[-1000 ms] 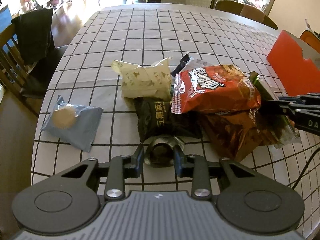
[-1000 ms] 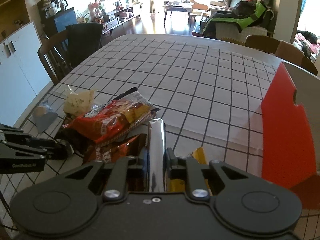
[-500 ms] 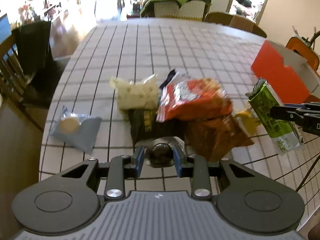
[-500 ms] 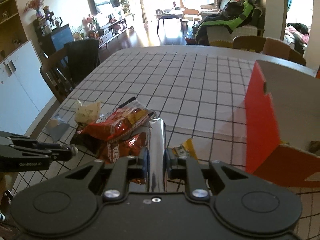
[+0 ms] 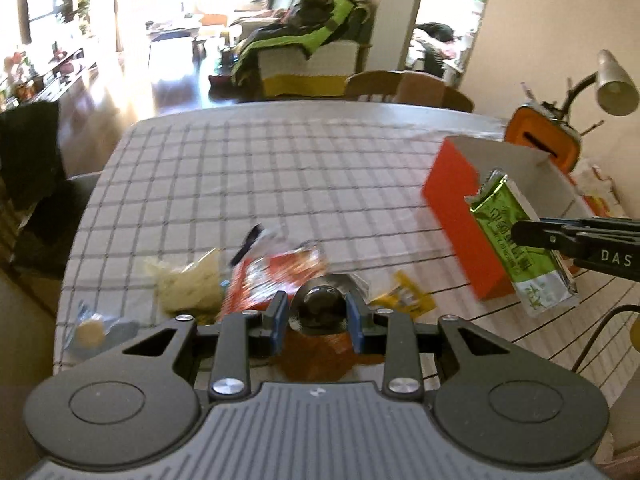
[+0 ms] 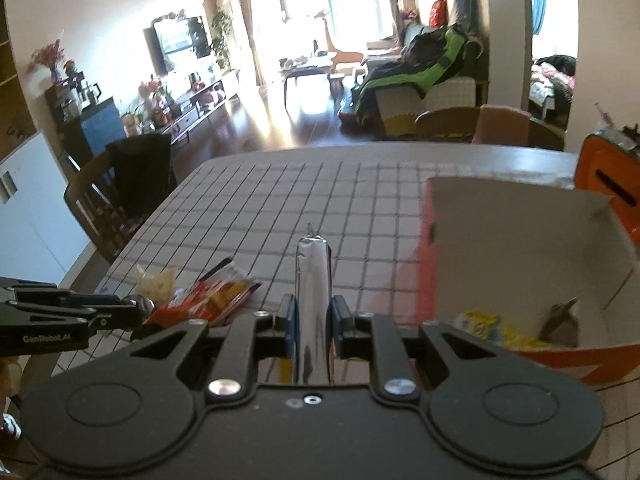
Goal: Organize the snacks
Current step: 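Carry the silver stick and dark round snack over the box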
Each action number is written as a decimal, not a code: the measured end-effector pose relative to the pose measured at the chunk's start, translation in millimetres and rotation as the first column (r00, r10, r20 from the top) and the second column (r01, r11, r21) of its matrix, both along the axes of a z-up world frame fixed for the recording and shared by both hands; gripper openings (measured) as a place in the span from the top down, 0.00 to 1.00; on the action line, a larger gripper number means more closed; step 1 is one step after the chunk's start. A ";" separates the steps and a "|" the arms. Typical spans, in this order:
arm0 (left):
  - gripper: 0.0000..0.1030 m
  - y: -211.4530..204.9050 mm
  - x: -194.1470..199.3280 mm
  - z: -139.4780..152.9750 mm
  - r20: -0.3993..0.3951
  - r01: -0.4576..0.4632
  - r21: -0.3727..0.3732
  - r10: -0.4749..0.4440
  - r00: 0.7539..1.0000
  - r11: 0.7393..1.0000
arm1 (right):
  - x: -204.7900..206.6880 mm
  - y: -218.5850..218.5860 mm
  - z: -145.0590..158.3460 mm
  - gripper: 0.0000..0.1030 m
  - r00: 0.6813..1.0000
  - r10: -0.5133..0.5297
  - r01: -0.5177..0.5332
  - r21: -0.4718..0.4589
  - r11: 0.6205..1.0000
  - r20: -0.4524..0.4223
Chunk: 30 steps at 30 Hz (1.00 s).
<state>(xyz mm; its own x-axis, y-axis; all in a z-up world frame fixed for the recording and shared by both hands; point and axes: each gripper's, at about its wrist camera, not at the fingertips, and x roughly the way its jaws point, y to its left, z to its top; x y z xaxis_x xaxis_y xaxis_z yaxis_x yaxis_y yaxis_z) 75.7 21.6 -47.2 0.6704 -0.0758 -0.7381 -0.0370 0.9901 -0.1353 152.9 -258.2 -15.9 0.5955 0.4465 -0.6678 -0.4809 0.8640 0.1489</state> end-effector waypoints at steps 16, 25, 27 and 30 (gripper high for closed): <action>0.71 -110.5 69.3 24.3 0.037 0.165 0.012 -0.165 0.986 0.986 | 35.1 -88.0 21.3 0.83 0.989 -0.136 0.138 -0.016 0.990 0.063; 0.71 -174.9 108.8 17.3 0.001 0.222 0.021 -0.222 0.975 0.975 | 55.9 -139.9 7.9 0.83 0.975 -0.214 0.217 -0.060 0.974 0.051; 0.71 -187.6 120.5 13.0 -0.015 0.226 0.025 -0.226 0.974 0.974 | 63.9 -152.1 4.5 0.83 0.973 -0.226 0.229 -0.069 0.971 0.048; 0.71 -203.5 138.7 7.3 -0.043 0.227 0.023 -0.226 0.973 0.974 | 75.0 -168.5 -2.6 0.83 0.969 -0.245 0.247 -0.078 0.966 0.031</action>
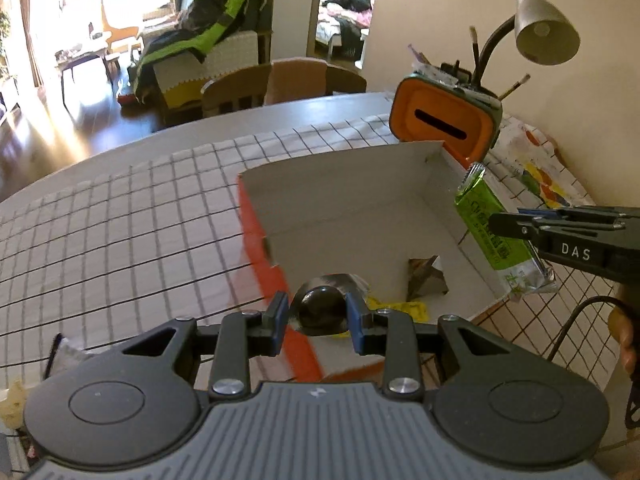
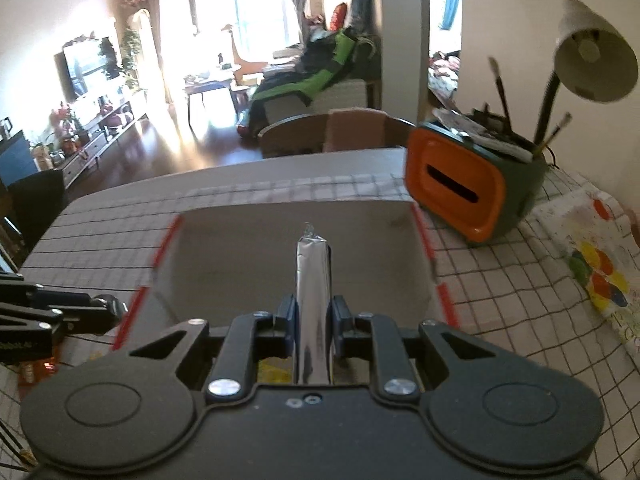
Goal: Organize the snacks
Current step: 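Carry the silver stick and dark round snack over the box, then open the left gripper releasing the round snack while the right releases the silver stick into the box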
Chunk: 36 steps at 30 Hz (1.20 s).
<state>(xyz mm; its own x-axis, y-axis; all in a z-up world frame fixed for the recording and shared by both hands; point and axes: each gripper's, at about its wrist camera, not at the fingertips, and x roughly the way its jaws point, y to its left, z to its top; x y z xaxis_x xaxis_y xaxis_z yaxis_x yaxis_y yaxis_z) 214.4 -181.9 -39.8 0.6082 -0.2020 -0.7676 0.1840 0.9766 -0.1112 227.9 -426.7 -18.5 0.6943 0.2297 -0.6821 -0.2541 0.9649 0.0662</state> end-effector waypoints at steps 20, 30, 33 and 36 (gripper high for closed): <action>0.71 -54.8 92.4 -60.0 -0.279 -0.007 0.075 0.027 0.960 0.997 | 64.7 -12.2 -63.9 0.83 0.985 0.102 -0.113 -0.070 0.991 -0.142; 0.70 -66.6 106.0 -79.3 -0.358 0.012 0.124 0.034 0.933 0.992 | 63.3 -11.0 -68.8 0.83 0.966 0.150 -0.167 -0.065 0.984 -0.209; 0.70 -70.9 108.2 -80.9 -0.353 0.011 0.132 0.036 0.935 0.991 | 60.0 -11.5 -67.1 0.83 0.963 0.152 -0.171 -0.068 0.983 -0.221; 0.70 -71.3 107.6 -82.4 -0.352 0.013 0.123 0.031 0.936 0.992 | 61.7 -12.8 -64.2 0.82 0.963 0.154 -0.170 -0.052 0.984 -0.223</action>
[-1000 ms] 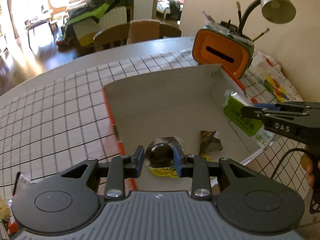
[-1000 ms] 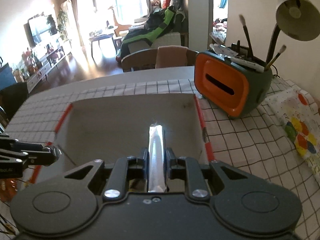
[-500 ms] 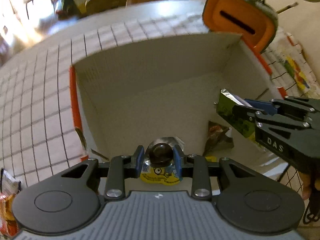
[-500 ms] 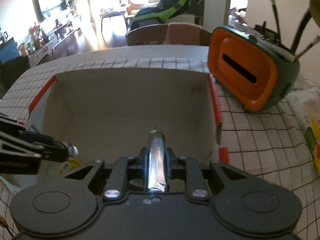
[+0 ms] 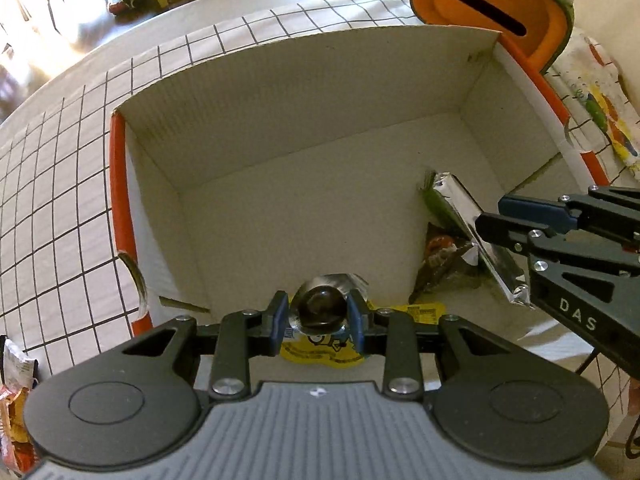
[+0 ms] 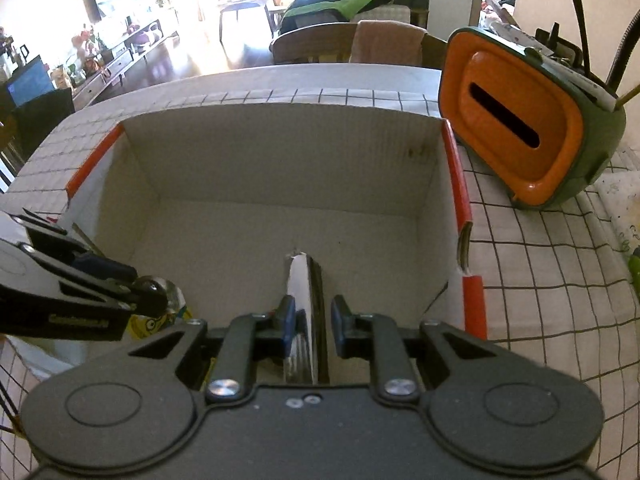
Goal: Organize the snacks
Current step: 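Open the left gripper releasing the round snack while the right releases the silver stick into the box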
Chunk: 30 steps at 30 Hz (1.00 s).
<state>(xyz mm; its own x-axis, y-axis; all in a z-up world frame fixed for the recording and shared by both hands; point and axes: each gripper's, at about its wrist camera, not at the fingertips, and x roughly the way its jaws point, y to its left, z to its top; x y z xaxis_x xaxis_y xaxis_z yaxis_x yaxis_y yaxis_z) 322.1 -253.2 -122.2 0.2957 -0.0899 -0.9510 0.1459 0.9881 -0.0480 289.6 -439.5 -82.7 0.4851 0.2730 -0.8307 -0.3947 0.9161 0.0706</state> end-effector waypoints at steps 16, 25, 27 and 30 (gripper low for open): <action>0.54 9.0 -35.8 42.8 0.159 0.048 -0.035 -0.041 0.986 0.998 | -30.3 1.3 40.2 0.59 0.997 -0.007 0.002 0.067 0.998 0.082; 0.52 24.6 -66.7 73.0 0.267 0.093 -0.038 -0.080 0.960 0.995 | -49.4 10.8 64.5 0.42 0.991 -0.029 0.016 0.104 0.994 0.127; 0.50 31.2 -74.8 79.4 0.290 0.100 -0.041 -0.084 0.953 0.994 | -53.9 14.3 68.0 0.38 0.991 -0.036 0.020 0.117 0.993 0.129; 0.48 43.9 -89.2 89.1 0.323 0.106 -0.044 -0.087 0.942 0.993 | -60.8 21.8 72.8 0.35 0.989 -0.037 0.019 0.128 0.992 0.141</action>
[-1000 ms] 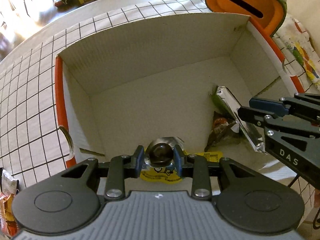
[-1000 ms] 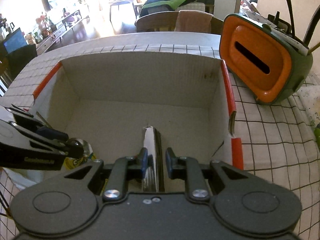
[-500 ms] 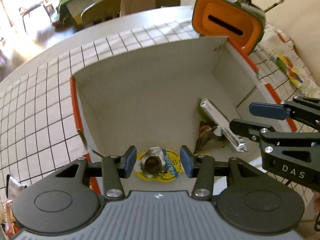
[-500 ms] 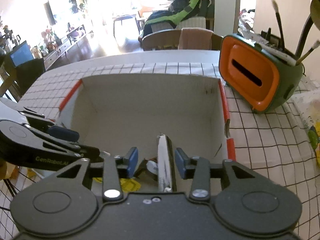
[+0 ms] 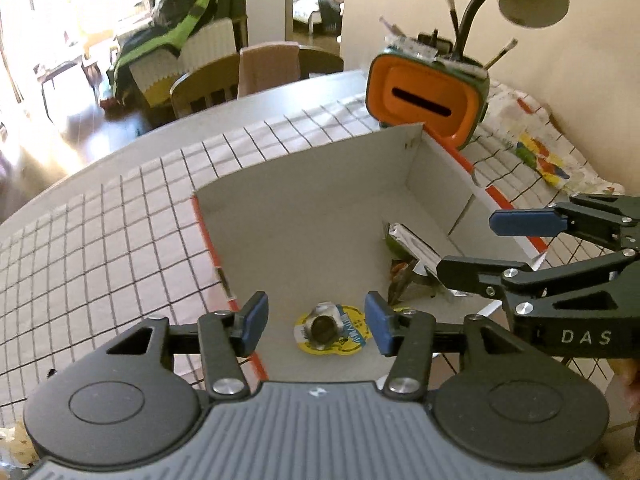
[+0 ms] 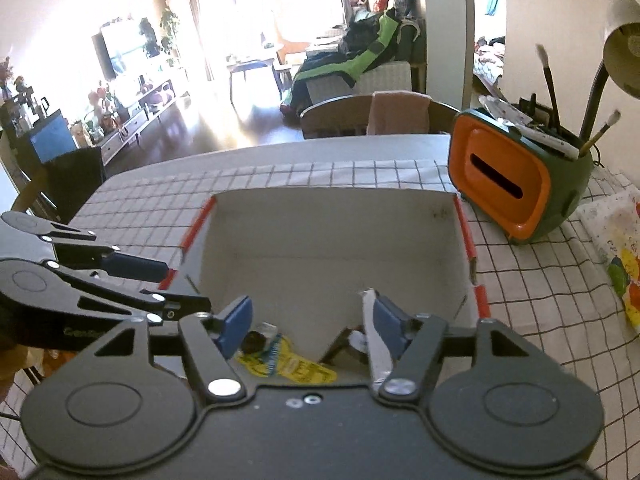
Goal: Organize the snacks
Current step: 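Open the left gripper releasing the round snack while the right releases the silver stick into the box, then move both empty grippers back toward the snack pile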
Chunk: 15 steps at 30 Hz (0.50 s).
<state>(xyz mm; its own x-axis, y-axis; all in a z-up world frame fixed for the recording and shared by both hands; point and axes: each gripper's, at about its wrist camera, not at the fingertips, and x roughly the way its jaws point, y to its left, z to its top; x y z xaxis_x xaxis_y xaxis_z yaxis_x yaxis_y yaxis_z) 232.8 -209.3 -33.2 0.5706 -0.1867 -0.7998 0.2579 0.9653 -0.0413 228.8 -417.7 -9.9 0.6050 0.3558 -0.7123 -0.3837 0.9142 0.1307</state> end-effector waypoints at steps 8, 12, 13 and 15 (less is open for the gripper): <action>0.39 35.6 -27.9 16.4 0.064 -0.022 -0.015 0.023 0.998 1.000 | -15.1 21.2 12.8 0.18 1.000 -0.001 0.000 0.040 0.999 0.027; 0.33 57.6 -40.8 23.6 0.090 -0.041 -0.037 0.044 0.995 0.998 | -22.0 35.1 14.6 0.14 0.999 0.009 -0.012 0.065 0.998 0.038; 0.31 62.9 -43.7 25.1 0.095 -0.045 -0.042 0.049 0.994 0.998 | -23.8 38.5 14.6 0.14 0.999 0.014 -0.017 0.069 0.997 0.040; 0.30 73.9 -50.8 27.4 0.105 -0.050 -0.055 0.055 0.993 0.997 | -28.0 47.7 15.2 0.12 0.999 0.024 -0.028 0.076 0.997 0.046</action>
